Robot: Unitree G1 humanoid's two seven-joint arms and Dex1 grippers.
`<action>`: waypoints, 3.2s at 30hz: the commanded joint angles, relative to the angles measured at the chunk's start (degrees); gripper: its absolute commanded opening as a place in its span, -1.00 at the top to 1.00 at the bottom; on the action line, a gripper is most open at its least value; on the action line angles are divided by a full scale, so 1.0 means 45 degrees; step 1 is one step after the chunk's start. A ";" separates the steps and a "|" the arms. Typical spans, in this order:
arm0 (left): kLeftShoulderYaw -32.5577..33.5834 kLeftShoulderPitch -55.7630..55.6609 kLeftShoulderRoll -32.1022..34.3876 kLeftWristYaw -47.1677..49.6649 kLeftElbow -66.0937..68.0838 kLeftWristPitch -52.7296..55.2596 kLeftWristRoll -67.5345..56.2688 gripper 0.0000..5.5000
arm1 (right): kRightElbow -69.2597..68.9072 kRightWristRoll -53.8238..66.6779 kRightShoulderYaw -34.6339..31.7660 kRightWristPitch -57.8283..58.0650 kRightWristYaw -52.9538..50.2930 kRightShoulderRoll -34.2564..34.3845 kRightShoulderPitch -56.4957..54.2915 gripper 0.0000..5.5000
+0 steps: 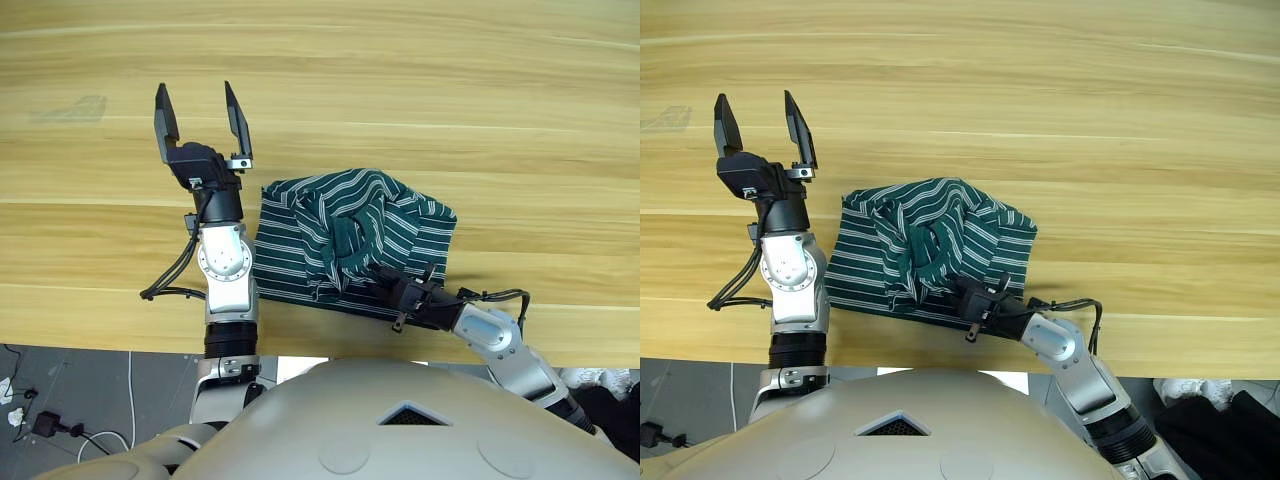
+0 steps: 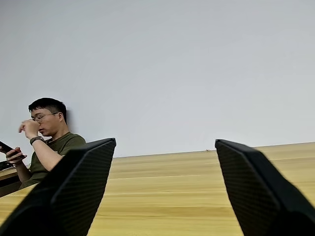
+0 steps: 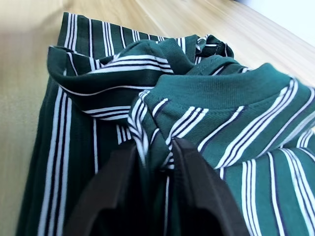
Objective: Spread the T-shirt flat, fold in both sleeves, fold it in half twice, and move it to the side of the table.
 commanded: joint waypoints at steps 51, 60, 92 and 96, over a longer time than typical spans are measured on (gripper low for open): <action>-0.2619 0.6344 0.2801 -0.7603 -0.6782 0.7779 -0.7108 -0.37 | -0.0459 0.3092 -0.3184 0.1956 0.2046 0.0400 -0.9199 0.98; -0.3002 0.6227 0.2665 -0.7939 -0.6199 0.7720 -0.7000 -0.37 | -0.0650 0.3125 -0.3156 0.1990 0.2051 0.0522 -0.9404 0.98; -0.1206 0.5470 0.3299 -0.8382 -0.6761 0.7537 -0.7345 1.00 | 0.0294 0.2774 -0.3157 0.1606 0.1698 0.0600 -0.8967 0.98; -0.0042 0.4485 0.4231 -0.8456 -0.7810 0.8230 -0.7990 1.00 | 0.0785 0.2716 -0.3278 0.1391 0.1425 0.0557 -0.8233 0.98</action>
